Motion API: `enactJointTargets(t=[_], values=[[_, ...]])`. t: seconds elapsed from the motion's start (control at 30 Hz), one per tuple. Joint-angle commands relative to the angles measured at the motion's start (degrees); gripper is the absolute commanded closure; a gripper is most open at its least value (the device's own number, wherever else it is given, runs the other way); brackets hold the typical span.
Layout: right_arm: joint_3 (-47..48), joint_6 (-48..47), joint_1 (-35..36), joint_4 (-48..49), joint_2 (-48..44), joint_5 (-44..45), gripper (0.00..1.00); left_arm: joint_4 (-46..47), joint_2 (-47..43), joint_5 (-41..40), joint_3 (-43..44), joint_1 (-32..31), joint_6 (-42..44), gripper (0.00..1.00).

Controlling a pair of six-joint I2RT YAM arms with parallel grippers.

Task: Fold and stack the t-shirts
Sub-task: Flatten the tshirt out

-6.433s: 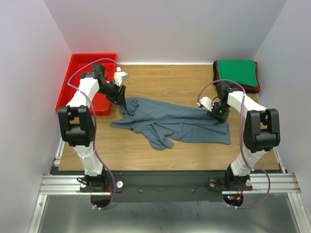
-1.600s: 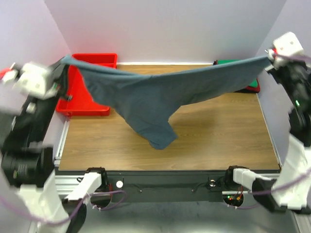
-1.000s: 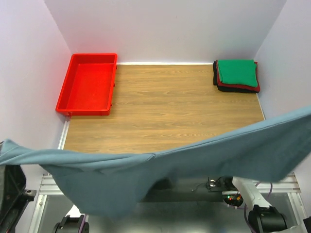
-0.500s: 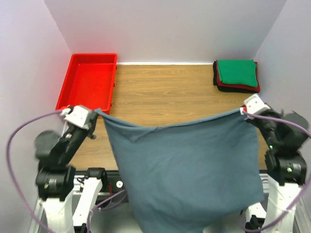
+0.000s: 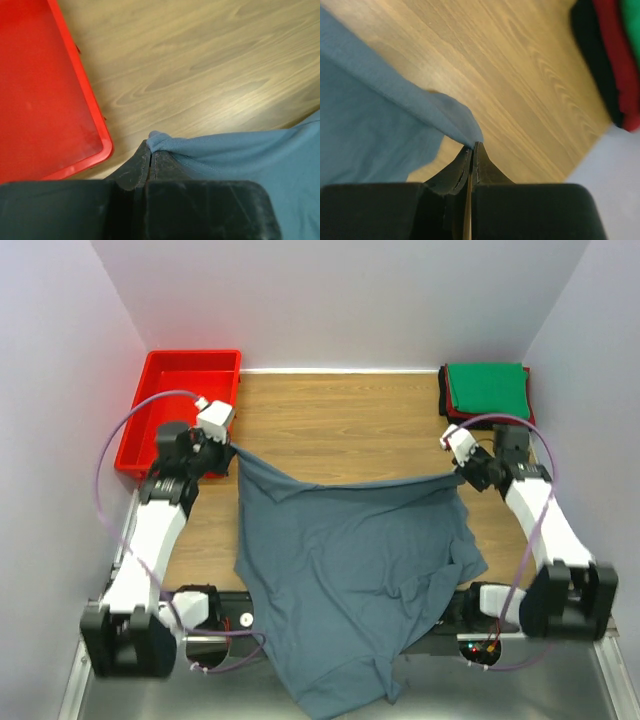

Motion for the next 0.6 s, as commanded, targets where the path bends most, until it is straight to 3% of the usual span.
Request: enactJointTargets(t=[0.0,0.2,0.57], values=[[8.83,-1.22,-0.06,9.35,13.77,-0.21,0.99,9.84,12.19,-2.35,5.97,-2.17,0.02,1.00],[23.59,-2.54,-0.06,9.88,31.16,1.10,0.99,11.34,30.56,-9.54,22.72,-4.11,-0.77,1.00],[37.93,-1.84,-0.68,9.70,45.34,4.01,0.99,2.82,52.54,-11.93,48.95,-4.11,-1.30,1.00]])
